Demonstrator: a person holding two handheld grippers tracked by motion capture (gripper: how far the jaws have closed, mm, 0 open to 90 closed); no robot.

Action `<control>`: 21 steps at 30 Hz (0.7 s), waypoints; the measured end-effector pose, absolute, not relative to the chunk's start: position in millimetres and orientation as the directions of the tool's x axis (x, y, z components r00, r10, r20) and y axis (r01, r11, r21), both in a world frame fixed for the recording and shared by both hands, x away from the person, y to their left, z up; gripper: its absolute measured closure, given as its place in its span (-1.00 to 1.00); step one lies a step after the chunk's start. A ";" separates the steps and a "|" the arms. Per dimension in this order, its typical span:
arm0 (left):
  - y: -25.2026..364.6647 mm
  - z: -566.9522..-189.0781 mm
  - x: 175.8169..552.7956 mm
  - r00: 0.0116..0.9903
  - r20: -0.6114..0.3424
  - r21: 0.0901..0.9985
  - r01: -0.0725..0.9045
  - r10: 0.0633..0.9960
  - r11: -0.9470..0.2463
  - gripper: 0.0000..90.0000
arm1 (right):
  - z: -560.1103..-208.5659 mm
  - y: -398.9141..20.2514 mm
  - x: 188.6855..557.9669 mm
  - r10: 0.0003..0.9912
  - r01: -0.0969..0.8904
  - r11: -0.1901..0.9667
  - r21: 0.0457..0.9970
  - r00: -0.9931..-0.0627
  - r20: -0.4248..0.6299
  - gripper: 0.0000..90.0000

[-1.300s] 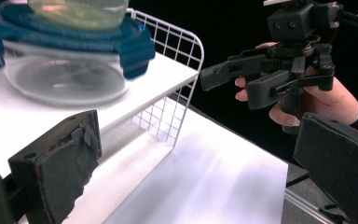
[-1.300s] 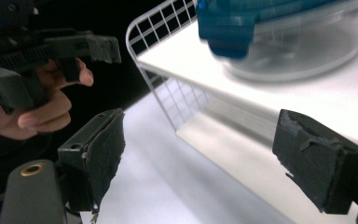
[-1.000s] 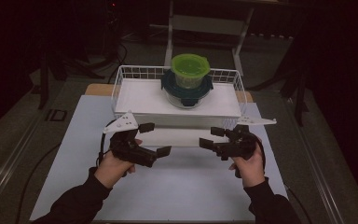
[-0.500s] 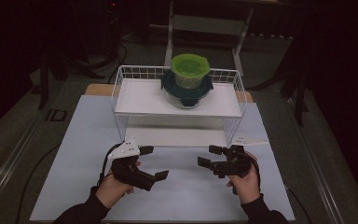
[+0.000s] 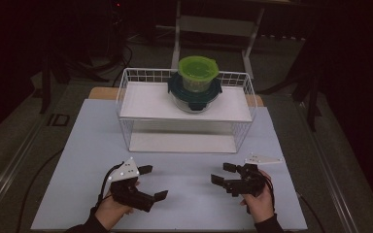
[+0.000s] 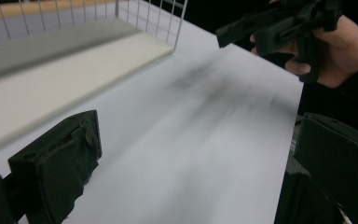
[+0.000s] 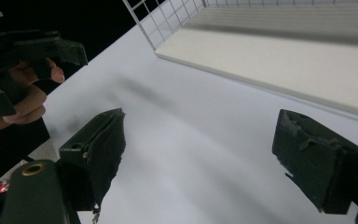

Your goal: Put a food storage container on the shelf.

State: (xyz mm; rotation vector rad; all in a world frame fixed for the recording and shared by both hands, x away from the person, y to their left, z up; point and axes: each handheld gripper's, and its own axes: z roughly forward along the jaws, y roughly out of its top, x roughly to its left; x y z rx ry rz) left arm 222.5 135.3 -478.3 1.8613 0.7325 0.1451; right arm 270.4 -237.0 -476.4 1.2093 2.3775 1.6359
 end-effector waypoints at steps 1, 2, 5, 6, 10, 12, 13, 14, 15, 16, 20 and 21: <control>135.9 -481.4 220.7 0.802 -0.230 0.878 0.415 0.552 -0.237 -1.00 | -478.3 -237.6 268.9 0.602 0.578 0.164 0.799 -0.701 0.383 -0.63; 136.2 -482.8 219.7 0.802 -0.224 0.878 0.413 0.554 -0.243 -1.00 | -480.5 -238.8 266.7 0.607 0.576 0.164 0.801 -0.699 0.379 -0.63; 137.7 -486.1 216.3 0.801 -0.213 0.878 0.408 0.560 -0.249 -1.00 | -484.2 -242.5 261.5 0.615 0.576 0.148 0.804 -0.690 0.381 -0.63; 138.9 -486.8 216.0 0.800 -0.211 0.880 0.405 0.561 -0.246 -1.00 | -485.6 -244.0 259.3 0.619 0.573 0.147 0.806 -0.689 0.377 -0.63; 147.1 -489.8 213.6 0.795 -0.215 0.890 0.399 0.568 -0.221 -1.00 | -490.6 -252.4 251.4 0.631 0.577 0.150 0.803 -0.681 0.372 -0.63; 150.4 -491.1 212.0 0.793 -0.213 0.892 0.397 0.571 -0.217 -1.00 | -491.2 -257.5 249.5 0.637 0.577 0.139 0.805 -0.675 0.374 -0.63; 151.8 -491.8 211.3 0.792 -0.203 0.892 0.392 0.576 -0.224 -1.00 | -491.6 -260.3 248.9 0.643 0.577 0.134 0.806 -0.669 0.373 -0.63; 153.1 -492.6 210.6 0.791 -0.199 0.890 0.393 0.579 -0.231 -1.00 | -492.2 -262.8 247.9 0.651 0.581 0.126 0.804 -0.660 0.375 -0.63; 154.6 -493.6 209.4 0.791 -0.201 0.890 0.394 0.578 -0.230 -1.00 | -493.1 -265.2 247.2 0.656 0.583 0.118 0.804 -0.654 0.377 -0.63; 155.8 -494.5 208.3 0.791 -0.204 0.889 0.396 0.577 -0.228 -1.00 | -494.0 -267.2 246.5 0.661 0.587 0.115 0.801 -0.647 0.380 -0.63; 159.4 -495.6 203.9 0.788 -0.185 0.890 0.388 0.587 -0.241 -1.00 | -495.2 -270.9 244.0 0.669 0.588 0.110 0.801 -0.640 0.378 -0.63; 160.7 -495.8 203.1 0.785 -0.187 0.890 0.390 0.591 -0.236 -1.00 | -495.0 -272.0 243.0 0.671 0.589 0.107 0.801 -0.637 0.379 -0.63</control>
